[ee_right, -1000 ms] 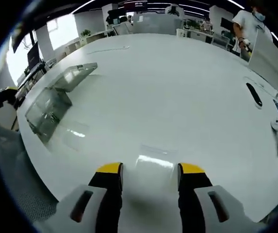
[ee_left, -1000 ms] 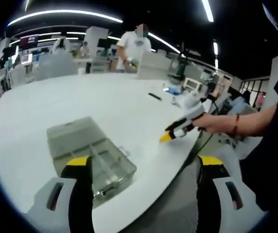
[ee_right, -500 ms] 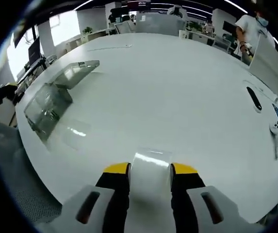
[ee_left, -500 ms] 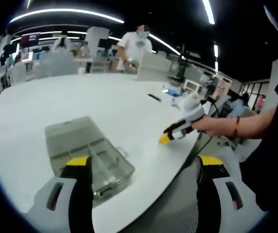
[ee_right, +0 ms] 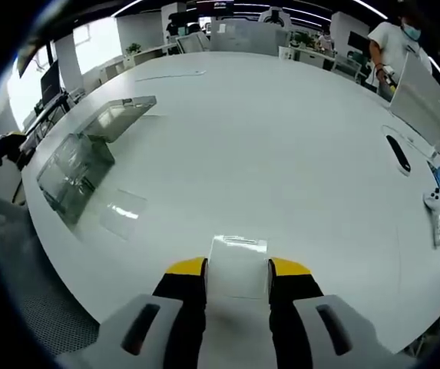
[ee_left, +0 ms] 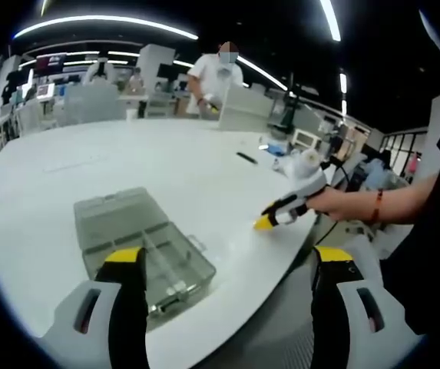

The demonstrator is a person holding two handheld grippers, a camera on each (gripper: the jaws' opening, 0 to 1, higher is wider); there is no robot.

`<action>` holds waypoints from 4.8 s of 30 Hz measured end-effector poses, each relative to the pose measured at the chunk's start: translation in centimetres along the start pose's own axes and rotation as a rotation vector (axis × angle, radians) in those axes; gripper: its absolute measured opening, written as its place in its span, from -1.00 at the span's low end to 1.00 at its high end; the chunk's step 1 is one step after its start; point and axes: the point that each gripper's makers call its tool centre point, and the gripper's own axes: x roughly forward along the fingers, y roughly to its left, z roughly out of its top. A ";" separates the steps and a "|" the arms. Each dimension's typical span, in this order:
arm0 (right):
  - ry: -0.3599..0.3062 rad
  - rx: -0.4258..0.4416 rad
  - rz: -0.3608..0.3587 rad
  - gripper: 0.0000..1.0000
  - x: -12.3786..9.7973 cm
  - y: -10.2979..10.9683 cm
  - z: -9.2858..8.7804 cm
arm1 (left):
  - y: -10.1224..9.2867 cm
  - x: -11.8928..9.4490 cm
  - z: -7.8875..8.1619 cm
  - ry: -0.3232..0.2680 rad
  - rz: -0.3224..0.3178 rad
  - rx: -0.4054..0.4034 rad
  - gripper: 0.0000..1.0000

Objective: Insert the divider into the dual guide fixture by aligning both edges with the guide slots and pushing it downward to the bottom, including one-sided entry, uneven engagement, binding, and posture correction.

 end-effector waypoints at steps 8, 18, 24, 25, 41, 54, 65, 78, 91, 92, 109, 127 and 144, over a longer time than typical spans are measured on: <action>-0.044 0.013 0.006 -0.46 -0.6 0.3 1.2 | -0.2 0.1 0.0 0.000 -0.002 -0.001 0.73; -0.114 0.019 0.036 -0.46 -1.2 1.6 3.2 | 0.3 0.2 0.7 -0.033 0.014 -0.036 0.73; -0.139 0.016 0.075 -0.46 -1.4 2.8 4.1 | 0.3 0.3 0.7 -0.034 0.008 -0.043 0.71; -0.146 0.012 0.081 -0.46 -1.4 3.0 4.2 | 0.4 0.3 0.6 -0.030 0.012 -0.045 0.71; -0.224 -0.017 0.172 -0.46 -2.6 6.5 7.0 | 1.0 0.3 1.0 -0.042 0.037 -0.069 0.68; -0.277 -0.094 0.273 -0.46 -3.6 11.1 8.5 | 1.8 0.1 1.6 -0.076 0.052 -0.112 0.68; -0.300 -0.141 0.312 -0.46 -4.5 13.4 9.4 | 2.2 0.0 1.7 -0.094 0.060 -0.137 0.55; -0.311 -0.172 0.369 -0.46 -5.2 16.4 9.7 | 2.3 0.0 1.2 -0.085 0.053 -0.183 0.39; -0.323 -0.223 0.419 -0.46 -5.9 19.1 9.9 | 2.2 0.0 0.2 -0.070 0.041 -0.257 0.17; -0.329 -0.225 0.426 -0.46 -6.0 19.4 10.0 | 2.3 -0.1 0.2 -0.076 0.044 -0.265 0.16; -0.376 -0.225 0.492 -0.46 -7.1 21.7 10.7 | 3.3 -0.7 0.6 -0.133 0.064 -0.391 -0.23; -0.416 -0.258 0.547 -0.46 -8.5 23.4 11.3 | 3.9 -0.9 0.8 -0.182 0.056 -0.488 -0.69; -0.406 -0.312 0.537 -0.59 -8.8 23.9 11.3 | 4.2 -1.5 1.0 -0.211 0.053 -0.472 -1.00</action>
